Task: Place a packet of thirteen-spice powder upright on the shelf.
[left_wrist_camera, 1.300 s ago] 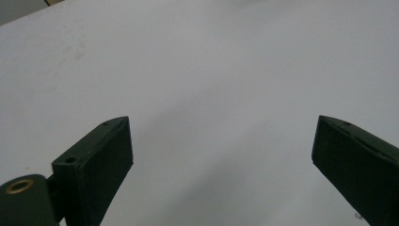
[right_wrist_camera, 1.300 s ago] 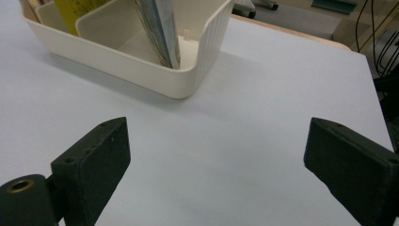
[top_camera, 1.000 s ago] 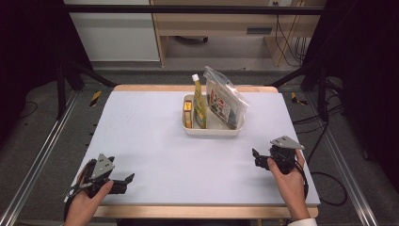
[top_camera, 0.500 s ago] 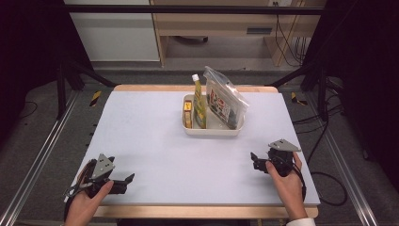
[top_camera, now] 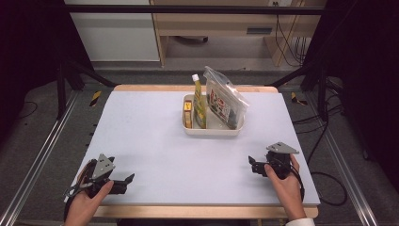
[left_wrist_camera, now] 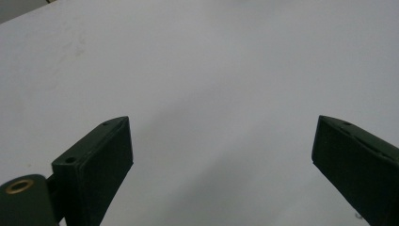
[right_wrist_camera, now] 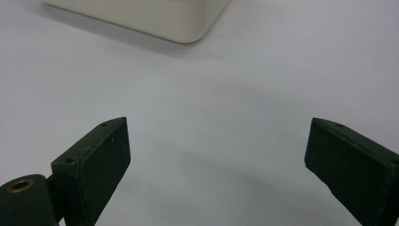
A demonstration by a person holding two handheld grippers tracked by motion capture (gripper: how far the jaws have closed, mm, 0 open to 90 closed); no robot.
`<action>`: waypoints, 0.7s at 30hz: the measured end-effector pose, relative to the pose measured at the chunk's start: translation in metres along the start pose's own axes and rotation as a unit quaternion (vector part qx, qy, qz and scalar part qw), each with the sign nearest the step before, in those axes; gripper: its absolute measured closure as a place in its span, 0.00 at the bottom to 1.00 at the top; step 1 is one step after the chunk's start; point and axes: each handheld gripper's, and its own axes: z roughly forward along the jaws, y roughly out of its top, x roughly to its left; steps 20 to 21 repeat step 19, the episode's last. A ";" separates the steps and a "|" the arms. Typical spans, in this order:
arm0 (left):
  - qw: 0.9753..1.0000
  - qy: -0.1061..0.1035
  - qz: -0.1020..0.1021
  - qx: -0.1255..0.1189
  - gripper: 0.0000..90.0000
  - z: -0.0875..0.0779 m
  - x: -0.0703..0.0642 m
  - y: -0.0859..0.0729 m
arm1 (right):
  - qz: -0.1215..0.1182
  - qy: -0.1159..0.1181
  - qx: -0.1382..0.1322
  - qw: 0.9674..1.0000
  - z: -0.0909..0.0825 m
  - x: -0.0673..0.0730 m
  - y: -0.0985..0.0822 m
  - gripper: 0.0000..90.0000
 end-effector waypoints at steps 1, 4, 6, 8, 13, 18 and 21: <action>1.000 -0.001 -0.001 0.000 0.06 0.000 0.000 0.000 | 0.000 0.000 0.000 1.000 0.000 0.000 0.000 0.09; 1.000 -0.001 -0.001 0.000 0.06 0.000 0.000 0.000 | 0.003 0.003 0.006 1.000 -0.001 -0.001 -0.004 0.09; 1.000 0.000 -0.001 0.000 0.06 0.000 0.000 0.000 | 0.004 -0.004 0.003 1.000 -0.004 -0.001 -0.004 0.09; 1.000 0.001 -0.001 0.002 0.06 0.000 0.000 0.000 | -0.001 -0.010 0.007 1.000 -0.006 -0.003 -0.005 0.09; 1.000 0.002 0.000 0.005 0.06 0.000 0.000 0.000 | 0.013 -0.012 0.018 1.000 -0.008 -0.005 -0.009 0.09; 1.000 0.003 0.000 0.008 0.06 0.001 0.000 0.000 | 0.016 -0.016 0.017 1.000 -0.008 -0.005 -0.010 0.09; 1.000 0.004 0.000 0.008 0.06 0.001 0.000 0.000 | 0.016 -0.016 0.017 1.000 -0.008 -0.005 -0.010 0.09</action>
